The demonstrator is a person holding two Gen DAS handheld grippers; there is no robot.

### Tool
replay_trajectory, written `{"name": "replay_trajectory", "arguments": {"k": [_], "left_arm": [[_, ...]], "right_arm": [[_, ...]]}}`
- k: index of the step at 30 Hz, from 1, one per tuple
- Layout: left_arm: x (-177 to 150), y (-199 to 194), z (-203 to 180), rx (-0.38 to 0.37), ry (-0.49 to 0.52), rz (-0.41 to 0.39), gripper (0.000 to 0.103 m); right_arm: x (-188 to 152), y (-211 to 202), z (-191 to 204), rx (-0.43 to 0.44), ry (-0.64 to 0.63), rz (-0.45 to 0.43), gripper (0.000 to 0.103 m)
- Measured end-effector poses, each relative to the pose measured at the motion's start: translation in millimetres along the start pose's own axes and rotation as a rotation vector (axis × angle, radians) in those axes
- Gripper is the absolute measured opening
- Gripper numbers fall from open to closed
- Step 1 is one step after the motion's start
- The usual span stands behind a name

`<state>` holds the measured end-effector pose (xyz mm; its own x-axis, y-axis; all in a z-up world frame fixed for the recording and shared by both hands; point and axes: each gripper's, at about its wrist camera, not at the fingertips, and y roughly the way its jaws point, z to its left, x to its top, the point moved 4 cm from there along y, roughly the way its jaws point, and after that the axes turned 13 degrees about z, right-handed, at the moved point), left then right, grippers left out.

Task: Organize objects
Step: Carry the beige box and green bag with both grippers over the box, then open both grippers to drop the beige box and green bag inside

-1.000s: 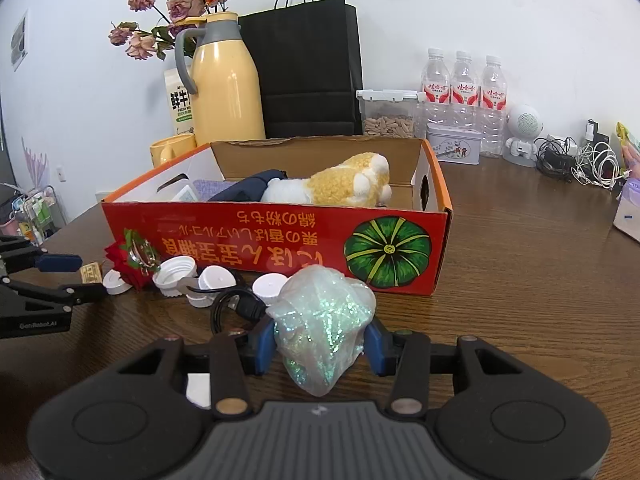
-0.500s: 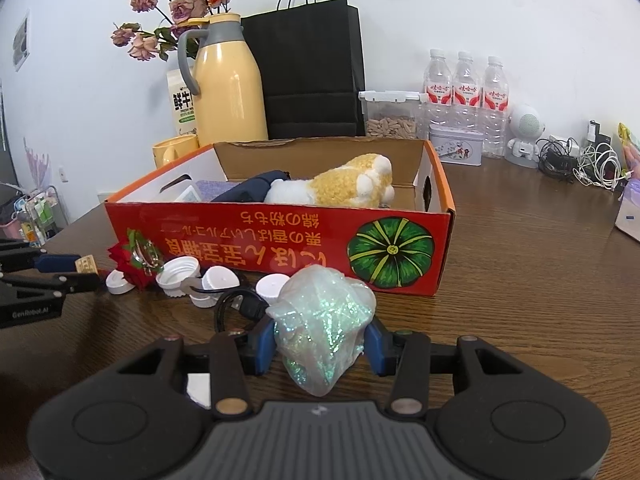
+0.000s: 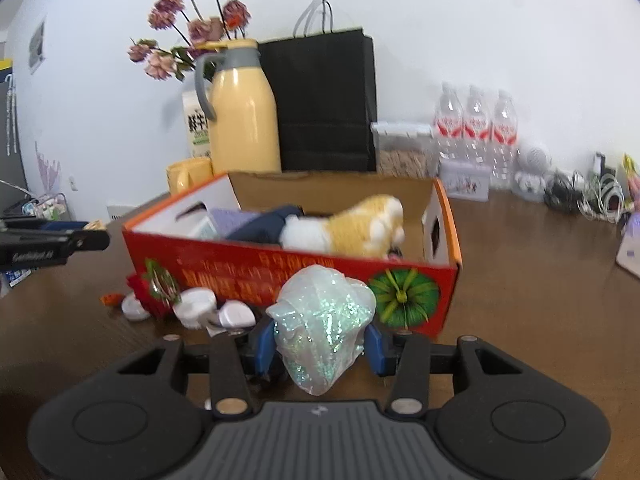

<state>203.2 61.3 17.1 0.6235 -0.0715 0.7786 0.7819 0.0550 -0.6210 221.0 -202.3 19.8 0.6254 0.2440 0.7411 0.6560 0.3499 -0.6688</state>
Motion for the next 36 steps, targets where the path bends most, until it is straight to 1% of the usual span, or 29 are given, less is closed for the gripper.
{"name": "replay_trajectory", "arguments": {"k": [6, 13, 19, 23, 29, 33, 36], "left_arm": [[32.1, 5.0, -5.5, -0.025, -0.045, -0.053, 0.035], [65.4, 19.9, -20.2, -0.047, -0.074, -0.089, 0.035], [85.1, 38.1, -31.1, -0.057, -0.089, -0.102, 0.035], [95.9, 53.3, -33.5, -0.057, -0.114, -0.092, 0.035], [105.8, 80.5, -34.7, -0.02, -0.149, -0.06, 0.035], [104.3, 103.6, -32.8, 0.003, -0.177, -0.022, 0.035], [99.5, 115.7, -33.8, 0.007, -0.166, 0.013, 0.035]], "right_arm": [[32.9, 1.4, 7.5, 0.002, -0.027, -0.061, 0.044], [79.4, 17.3, 12.0, 0.005, -0.043, -0.114, 0.044], [109.6, 41.0, 15.1, 0.002, -0.038, -0.118, 0.044], [121.6, 59.2, 17.8, -0.001, -0.031, -0.094, 0.044], [133.7, 92.0, 14.7, -0.013, -0.006, -0.048, 0.044], [134.8, 111.7, 7.4, -0.027, 0.02, -0.022, 0.044], [130.9, 121.2, 3.6, -0.036, 0.025, -0.009, 0.044]]}}
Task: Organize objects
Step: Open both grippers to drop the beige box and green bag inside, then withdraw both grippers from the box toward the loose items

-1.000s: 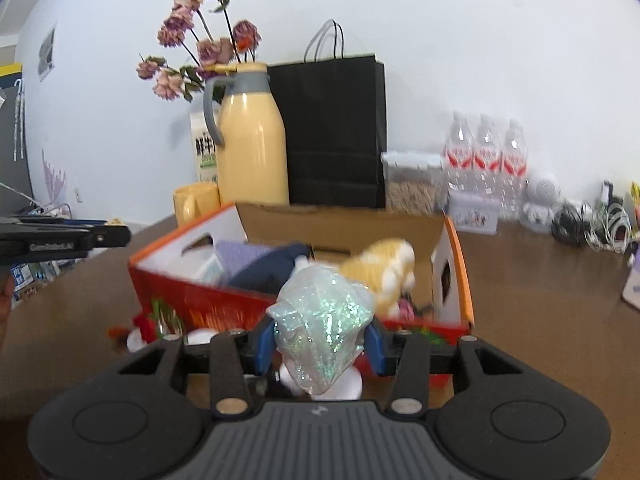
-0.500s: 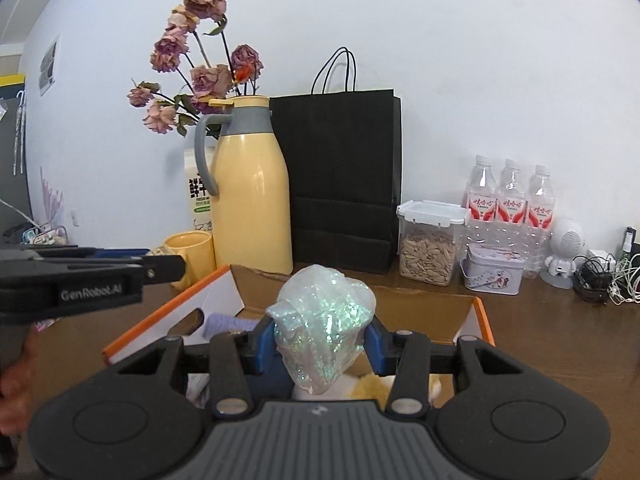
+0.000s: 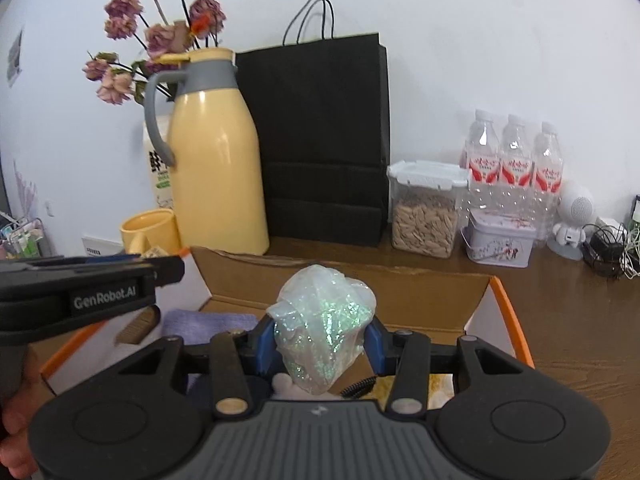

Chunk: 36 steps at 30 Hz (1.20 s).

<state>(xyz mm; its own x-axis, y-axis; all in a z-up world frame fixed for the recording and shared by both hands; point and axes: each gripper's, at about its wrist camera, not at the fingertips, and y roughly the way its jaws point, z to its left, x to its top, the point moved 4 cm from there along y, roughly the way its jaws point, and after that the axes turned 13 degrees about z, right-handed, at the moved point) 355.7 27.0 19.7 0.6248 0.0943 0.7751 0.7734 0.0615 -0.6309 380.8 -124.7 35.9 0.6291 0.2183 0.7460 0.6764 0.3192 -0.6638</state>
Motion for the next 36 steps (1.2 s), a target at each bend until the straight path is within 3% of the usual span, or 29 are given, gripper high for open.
{"name": "replay_trajectory", "arguments": {"k": [4, 8, 10, 11, 12, 13, 14, 27, 36], "left_arm": [[-3.7, 3.0, 0.1, 0.003, 0.006, 0.009, 0.035], [-5.2, 0.8, 0.4, 0.017, 0.003, -0.001, 0.042], [-6.4, -1.8, 1.3, 0.031, 0.002, -0.011, 0.062], [-5.9, -3.9, 2.0, 0.041, -0.001, -0.021, 0.08], [-6.0, -6.7, 1.6, 0.053, 0.0, -0.038, 0.09], [-6.0, -10.2, 1.1, 0.067, 0.002, -0.054, 0.1], [-6.0, -13.0, 0.7, 0.076, 0.001, -0.067, 0.103], [-6.4, -22.5, 0.2, 0.067, -0.007, -0.092, 0.103], [-11.7, -45.1, 11.8, 0.05, -0.027, -0.122, 0.103]], "right_arm": [[-3.7, 5.4, -0.9, -0.003, 0.002, 0.014, 0.044], [-7.2, 4.2, -2.1, -0.013, 0.004, 0.014, 0.056], [-8.4, 2.8, -3.3, -0.016, 0.008, 0.018, 0.061], [-9.2, 2.1, -4.3, -0.019, 0.013, 0.017, 0.073], [-9.6, 1.1, -5.2, -0.024, 0.018, 0.014, 0.09], [-9.9, 0.1, -5.9, -0.027, 0.023, 0.009, 0.097], [-10.2, -1.3, -6.6, -0.024, 0.028, 0.003, 0.103], [-12.8, -5.5, -7.6, -0.034, 0.035, 0.008, 0.103], [-25.0, -34.6, -4.0, -0.029, 0.008, -0.031, 0.103]]}}
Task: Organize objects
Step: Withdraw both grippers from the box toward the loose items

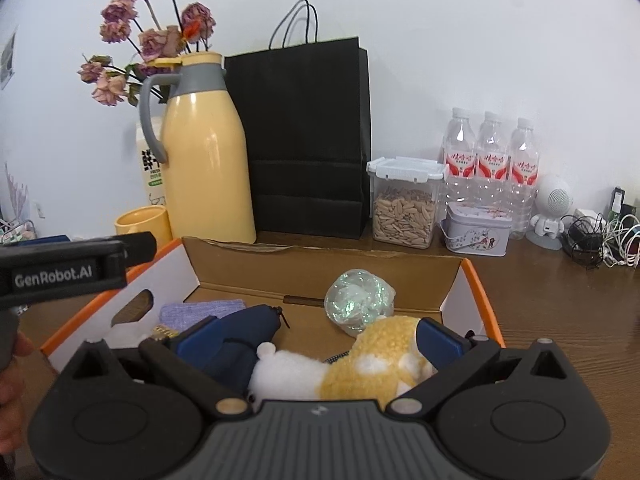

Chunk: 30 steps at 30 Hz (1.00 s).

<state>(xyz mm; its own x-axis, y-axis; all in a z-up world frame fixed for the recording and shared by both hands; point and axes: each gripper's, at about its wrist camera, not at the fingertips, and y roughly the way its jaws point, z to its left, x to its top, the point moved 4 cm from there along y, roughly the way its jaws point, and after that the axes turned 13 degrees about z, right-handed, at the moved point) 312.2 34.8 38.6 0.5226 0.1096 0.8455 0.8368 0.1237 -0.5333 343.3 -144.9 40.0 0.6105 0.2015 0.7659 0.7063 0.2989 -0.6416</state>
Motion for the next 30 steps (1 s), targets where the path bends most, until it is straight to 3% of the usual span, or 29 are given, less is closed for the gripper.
{"name": "replay_trajectory", "arguments": {"k": [10, 15, 21, 30], "left_arm": [[-18.1, -40.3, 11.3, -0.022, 0.007, -0.052, 0.103], [-36.7, -59.2, 17.3, -0.01, 0.027, -0.049, 0.103], [-69.0, -73.6, 26.2, 0.012, 0.102, 0.011, 0.103], [-106.9, -81.5, 38.2, 0.027, 0.127, 0.119, 0.103]], "right_arm": [[-28.2, -41.2, -1.1, 0.005, -0.026, -0.028, 0.103], [-51.1, -55.3, -1.8, -0.017, -0.037, 0.002, 0.103], [-83.0, -70.6, -2.3, -0.029, -0.051, 0.059, 0.103], [-128.7, -78.3, 2.6, -0.001, -0.053, 0.179, 0.103]]}}
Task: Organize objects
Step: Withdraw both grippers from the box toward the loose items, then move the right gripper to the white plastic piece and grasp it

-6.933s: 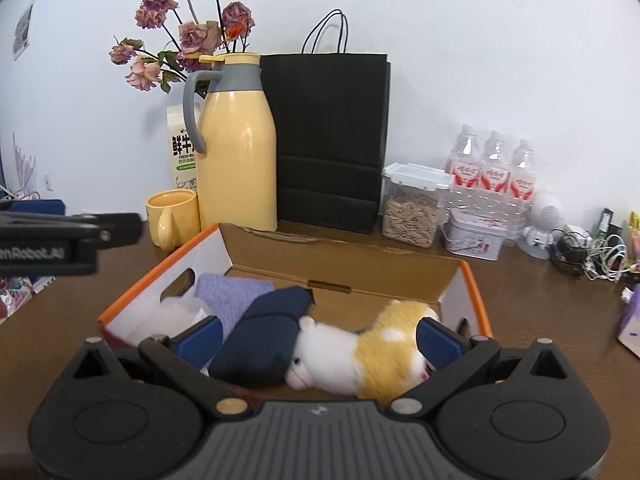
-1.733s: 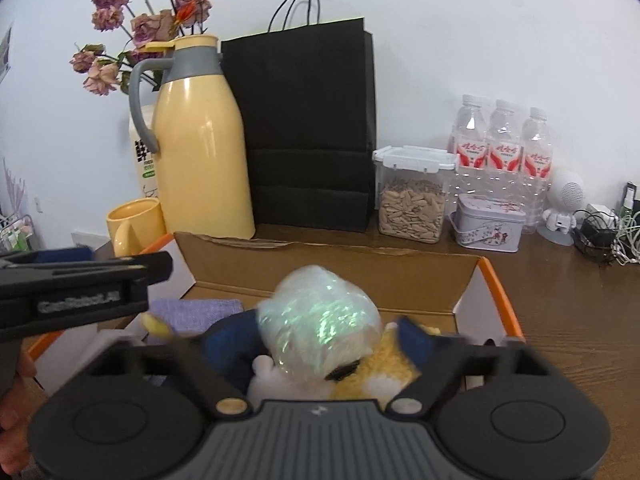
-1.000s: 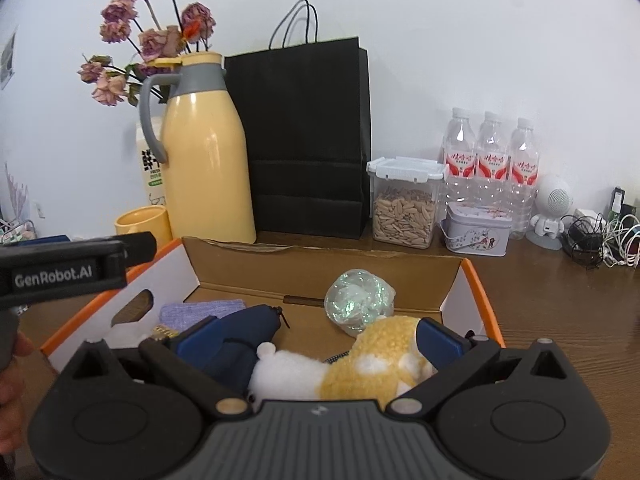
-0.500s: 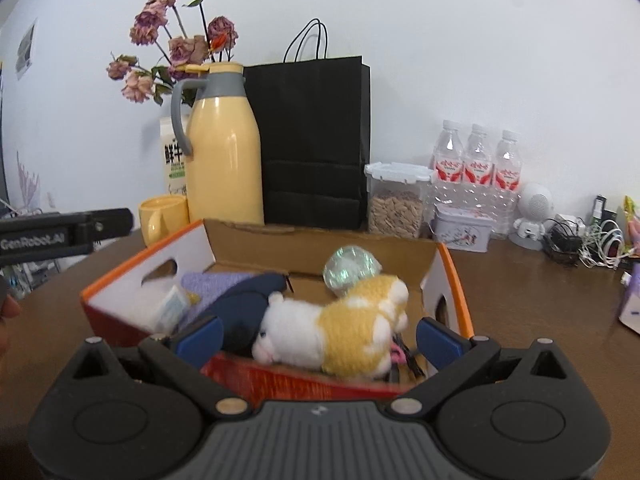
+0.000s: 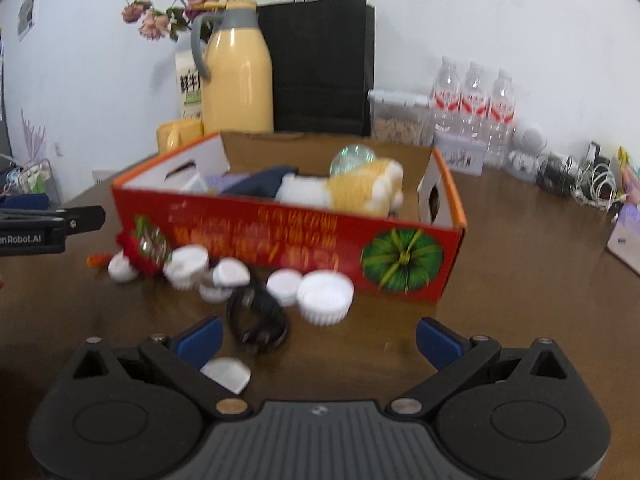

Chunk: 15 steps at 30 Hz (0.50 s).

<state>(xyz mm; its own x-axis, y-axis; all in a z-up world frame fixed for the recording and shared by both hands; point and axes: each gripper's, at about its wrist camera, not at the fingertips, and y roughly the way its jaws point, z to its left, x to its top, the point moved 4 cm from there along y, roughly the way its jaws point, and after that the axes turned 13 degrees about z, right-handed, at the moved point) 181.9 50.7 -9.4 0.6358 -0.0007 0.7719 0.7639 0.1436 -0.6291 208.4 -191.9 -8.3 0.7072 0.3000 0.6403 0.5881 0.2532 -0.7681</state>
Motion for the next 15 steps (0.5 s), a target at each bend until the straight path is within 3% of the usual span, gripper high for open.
{"name": "replay_trajectory", "arguments": {"k": [12, 15], "left_arm": [[-26.9, -5.1, 4.8, -0.012, -0.026, 0.077, 0.103], [-29.0, -3.5, 8.2, -0.019, -0.041, 0.084, 0.103]], "right_arm": [[-14.8, 1.4, 16.7, 0.042, -0.041, 0.05, 0.102], [-15.5, 6.3, 22.0, 0.06, -0.044, 0.066, 0.091]]}}
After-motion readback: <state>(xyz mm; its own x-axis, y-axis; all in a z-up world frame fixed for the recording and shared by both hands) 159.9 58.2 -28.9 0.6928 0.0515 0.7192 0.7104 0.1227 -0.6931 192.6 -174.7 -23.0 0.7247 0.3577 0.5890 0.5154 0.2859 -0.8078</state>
